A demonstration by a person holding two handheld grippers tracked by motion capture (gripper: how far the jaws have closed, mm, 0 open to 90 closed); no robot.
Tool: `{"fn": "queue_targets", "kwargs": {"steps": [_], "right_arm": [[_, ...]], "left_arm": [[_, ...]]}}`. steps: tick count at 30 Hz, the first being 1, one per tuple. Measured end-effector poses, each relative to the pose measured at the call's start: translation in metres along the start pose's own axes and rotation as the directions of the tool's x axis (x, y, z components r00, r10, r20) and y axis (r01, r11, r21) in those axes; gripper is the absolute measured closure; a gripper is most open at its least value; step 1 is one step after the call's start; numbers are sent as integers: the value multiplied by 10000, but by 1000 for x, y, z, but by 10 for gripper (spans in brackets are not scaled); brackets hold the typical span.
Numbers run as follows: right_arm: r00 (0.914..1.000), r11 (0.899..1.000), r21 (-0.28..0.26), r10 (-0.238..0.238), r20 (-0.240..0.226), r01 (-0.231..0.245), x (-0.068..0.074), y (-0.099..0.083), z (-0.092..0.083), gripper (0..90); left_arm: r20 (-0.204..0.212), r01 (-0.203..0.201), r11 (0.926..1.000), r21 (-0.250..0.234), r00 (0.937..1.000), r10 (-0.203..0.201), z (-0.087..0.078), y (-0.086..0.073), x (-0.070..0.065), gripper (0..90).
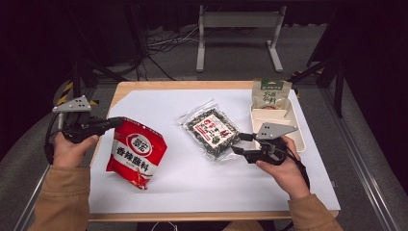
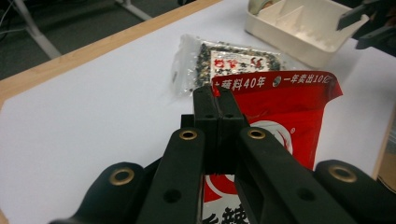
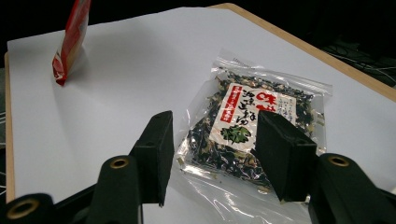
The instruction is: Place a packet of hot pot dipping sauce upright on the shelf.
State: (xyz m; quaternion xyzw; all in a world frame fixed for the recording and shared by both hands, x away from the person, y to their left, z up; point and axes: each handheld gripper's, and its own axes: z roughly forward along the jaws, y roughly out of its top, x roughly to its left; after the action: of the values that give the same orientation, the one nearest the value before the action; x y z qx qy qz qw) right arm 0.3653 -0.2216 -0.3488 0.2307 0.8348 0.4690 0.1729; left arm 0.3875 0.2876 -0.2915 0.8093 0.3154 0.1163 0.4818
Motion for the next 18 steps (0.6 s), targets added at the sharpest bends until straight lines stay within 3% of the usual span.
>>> {"fn": "queue_targets", "kwargs": {"steps": [3, 9, 14, 18], "right_arm": [[10000, 10000, 19, -73, -9, 73, 2, 0, 0, 473], [9996, 9998, 49, -214, 156, 213, 2, 1, -3, 468], [9996, 9997, 7, -247, 155, 247, 3, 2, -3, 465], [9998, 9998, -52, -211, 26, 211, 4, 3, -2, 463]], "left_arm": [[54, -189, 9997, -142, 9998, 190, -4, 1, -4, 900], [544, -597, 9976, -340, 9966, 615, -14, 5, -18, 900], [1117, -961, 9940, -527, 9885, 1015, -16, 10, -33, 900], [1324, -1257, 9899, -651, 9822, 1334, -14, 15, -45, 900]]}}
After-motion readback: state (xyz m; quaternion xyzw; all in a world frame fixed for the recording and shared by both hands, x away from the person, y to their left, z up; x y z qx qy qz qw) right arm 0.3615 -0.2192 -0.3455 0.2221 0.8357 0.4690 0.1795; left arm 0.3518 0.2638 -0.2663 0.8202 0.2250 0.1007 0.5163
